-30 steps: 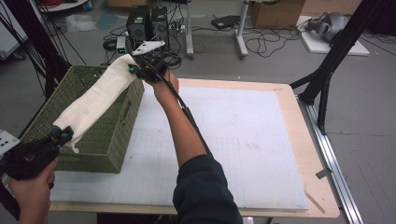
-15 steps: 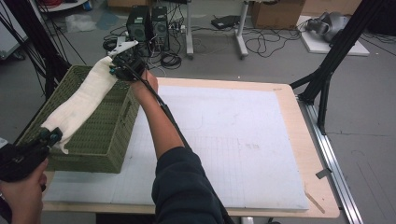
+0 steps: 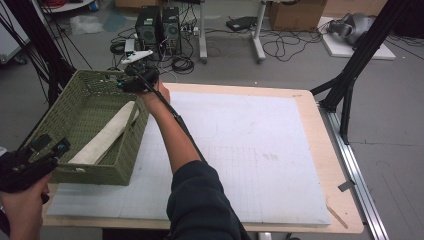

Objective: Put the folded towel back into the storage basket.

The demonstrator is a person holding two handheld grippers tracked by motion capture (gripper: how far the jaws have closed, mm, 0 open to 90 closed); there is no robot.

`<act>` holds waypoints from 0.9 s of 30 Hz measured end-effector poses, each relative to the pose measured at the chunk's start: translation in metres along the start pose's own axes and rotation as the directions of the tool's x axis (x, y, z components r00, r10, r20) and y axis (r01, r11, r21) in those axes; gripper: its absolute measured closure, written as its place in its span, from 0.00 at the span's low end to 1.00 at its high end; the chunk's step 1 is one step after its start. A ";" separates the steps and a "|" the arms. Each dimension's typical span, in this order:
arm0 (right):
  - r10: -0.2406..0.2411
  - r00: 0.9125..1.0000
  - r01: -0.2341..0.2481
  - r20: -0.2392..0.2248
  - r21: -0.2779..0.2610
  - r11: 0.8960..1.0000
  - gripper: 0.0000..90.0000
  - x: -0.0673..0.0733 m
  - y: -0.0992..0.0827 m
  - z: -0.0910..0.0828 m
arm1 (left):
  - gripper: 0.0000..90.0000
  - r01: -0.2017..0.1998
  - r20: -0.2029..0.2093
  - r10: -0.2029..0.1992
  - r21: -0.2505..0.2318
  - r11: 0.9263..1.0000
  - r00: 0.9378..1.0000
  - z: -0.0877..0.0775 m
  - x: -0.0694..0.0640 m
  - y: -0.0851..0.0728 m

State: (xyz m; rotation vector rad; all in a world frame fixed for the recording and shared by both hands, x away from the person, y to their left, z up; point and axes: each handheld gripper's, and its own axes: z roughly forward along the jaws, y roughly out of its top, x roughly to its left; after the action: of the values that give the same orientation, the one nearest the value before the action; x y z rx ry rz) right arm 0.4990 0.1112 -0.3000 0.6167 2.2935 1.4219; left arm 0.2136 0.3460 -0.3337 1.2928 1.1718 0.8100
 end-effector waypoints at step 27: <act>0.011 0.999 -0.011 -0.034 -0.007 1.000 0.23 -0.034 -0.047 -0.103 | 0.22 -0.067 0.247 0.048 0.069 0.995 0.968 0.029 -0.034 0.000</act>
State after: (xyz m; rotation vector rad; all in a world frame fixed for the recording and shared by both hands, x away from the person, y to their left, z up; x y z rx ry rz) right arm 0.4652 -0.0024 -0.2966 0.6084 2.3133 1.4557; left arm 0.2323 0.3057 -0.3300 1.4519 0.9796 0.6308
